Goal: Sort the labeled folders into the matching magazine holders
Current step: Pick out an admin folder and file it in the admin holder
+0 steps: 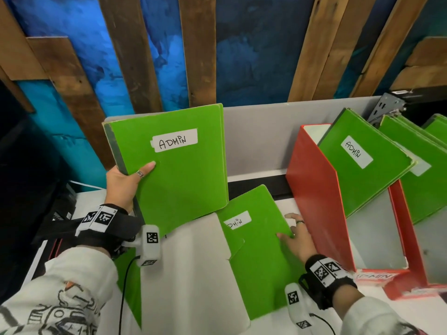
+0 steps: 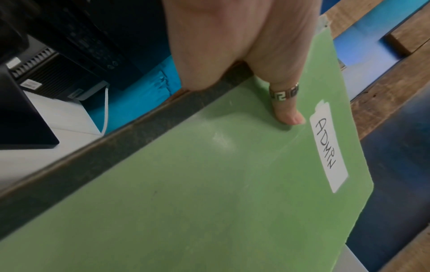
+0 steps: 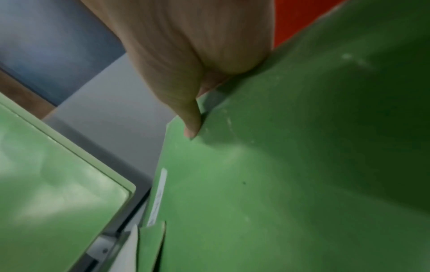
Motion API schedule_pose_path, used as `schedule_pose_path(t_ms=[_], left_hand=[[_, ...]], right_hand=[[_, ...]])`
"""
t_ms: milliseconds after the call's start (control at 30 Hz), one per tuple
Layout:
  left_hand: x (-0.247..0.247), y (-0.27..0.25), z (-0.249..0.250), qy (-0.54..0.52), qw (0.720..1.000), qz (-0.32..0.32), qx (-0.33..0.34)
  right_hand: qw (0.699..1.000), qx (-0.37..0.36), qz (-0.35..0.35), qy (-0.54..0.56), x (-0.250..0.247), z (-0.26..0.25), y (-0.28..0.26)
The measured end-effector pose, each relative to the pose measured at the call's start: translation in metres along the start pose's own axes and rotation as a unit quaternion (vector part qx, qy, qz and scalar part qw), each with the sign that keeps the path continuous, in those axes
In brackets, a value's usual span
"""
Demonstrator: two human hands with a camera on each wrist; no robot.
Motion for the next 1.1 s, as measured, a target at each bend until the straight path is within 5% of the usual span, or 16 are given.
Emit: schedule_pose_path(t_ms=[133, 567, 733, 933, 1100], left_hand=[[0.005, 0.004, 0.001, -0.015, 1.0, 0.007, 0.002], [0.013, 0.005, -0.003, 0.001, 1.0, -0.006, -0.011], [0.012, 0.006, -0.005, -0.004, 1.0, -0.019, -0.025], [0.01, 0.009, -0.01, -0.001, 0.999, 0.005, -0.035], [0.011, 0.009, -0.015, 0.004, 0.998, 0.055, -0.036]], right_hand=[[0.997, -0.037, 0.071, 0.019, -0.034, -0.017, 0.002], [0.997, -0.006, 0.076, 0.005, -0.042, -0.001, -0.004], [0.984, -0.117, 0.129, 0.027, -0.061, -0.043, -0.017], [0.933, -0.265, 0.223, 0.098, -0.098, -0.107, -0.035], [0.9, -0.325, 0.192, 0.217, -0.106, -0.146, -0.044]])
Point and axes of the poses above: each hand's wrist, its own y-axis towards the middle knuckle, its own x-axis out of the palm, z = x × y, the point moved 6 cm from there along y, towards the middle knuckle, and after that the axes turned 2 degrees about -x, right-handed, at the moved point
